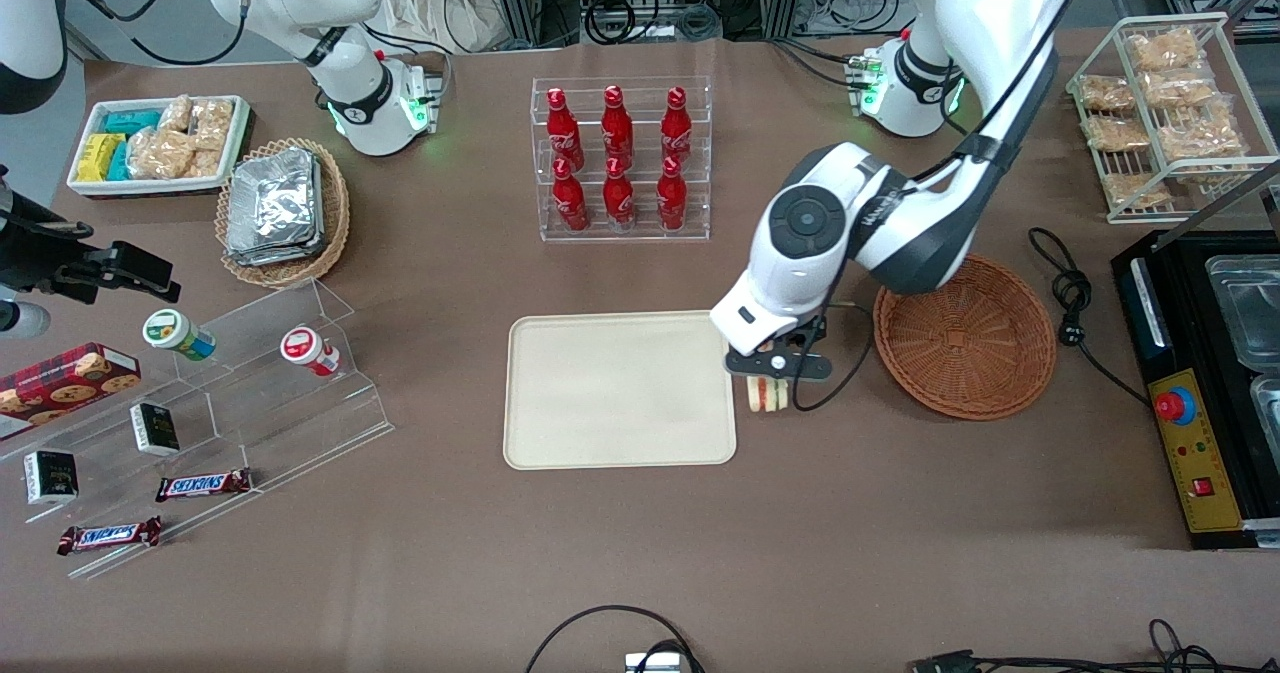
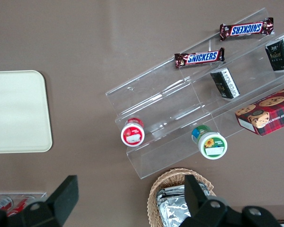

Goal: Place sandwich from basket to tray
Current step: 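Carry the sandwich with the left gripper over the cream tray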

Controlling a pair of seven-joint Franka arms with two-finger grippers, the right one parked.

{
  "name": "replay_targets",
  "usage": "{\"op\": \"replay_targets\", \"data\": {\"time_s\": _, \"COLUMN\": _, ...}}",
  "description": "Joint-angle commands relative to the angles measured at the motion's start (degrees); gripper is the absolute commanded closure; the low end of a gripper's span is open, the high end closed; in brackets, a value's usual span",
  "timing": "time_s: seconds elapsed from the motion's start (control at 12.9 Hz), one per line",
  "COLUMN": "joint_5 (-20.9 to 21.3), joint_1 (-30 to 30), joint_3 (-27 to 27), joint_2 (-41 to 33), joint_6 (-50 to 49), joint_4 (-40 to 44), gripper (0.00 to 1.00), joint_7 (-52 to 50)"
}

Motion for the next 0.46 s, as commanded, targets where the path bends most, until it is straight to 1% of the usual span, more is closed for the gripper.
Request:
{"op": "replay_targets", "data": {"time_s": 0.0, "joint_5": 4.04, "joint_1": -2.84, "joint_3": 0.14, "joint_2": 4.49, "joint_6": 0.26, "joint_4": 3.86, "gripper": 0.72, "joint_7": -5.62}}
{"op": "replay_targets", "data": {"time_s": 0.08, "joint_5": 5.19, "joint_1": -3.89, "joint_3": 0.14, "joint_2": 5.46, "joint_6": 1.23, "joint_4": 3.87, "gripper": 0.72, "joint_7": -6.42}}
{"op": "replay_targets", "data": {"time_s": 0.23, "joint_5": 5.72, "joint_1": -4.95, "joint_3": 0.14, "joint_2": 7.74, "joint_6": 3.95, "joint_4": 3.96, "gripper": 0.72, "joint_7": -8.52}}
{"op": "replay_targets", "data": {"time_s": 0.39, "joint_5": 7.3, "joint_1": -6.27, "joint_3": 0.22, "joint_2": 9.59, "joint_6": 5.97, "joint_4": 3.87, "gripper": 0.72, "joint_7": -10.55}}
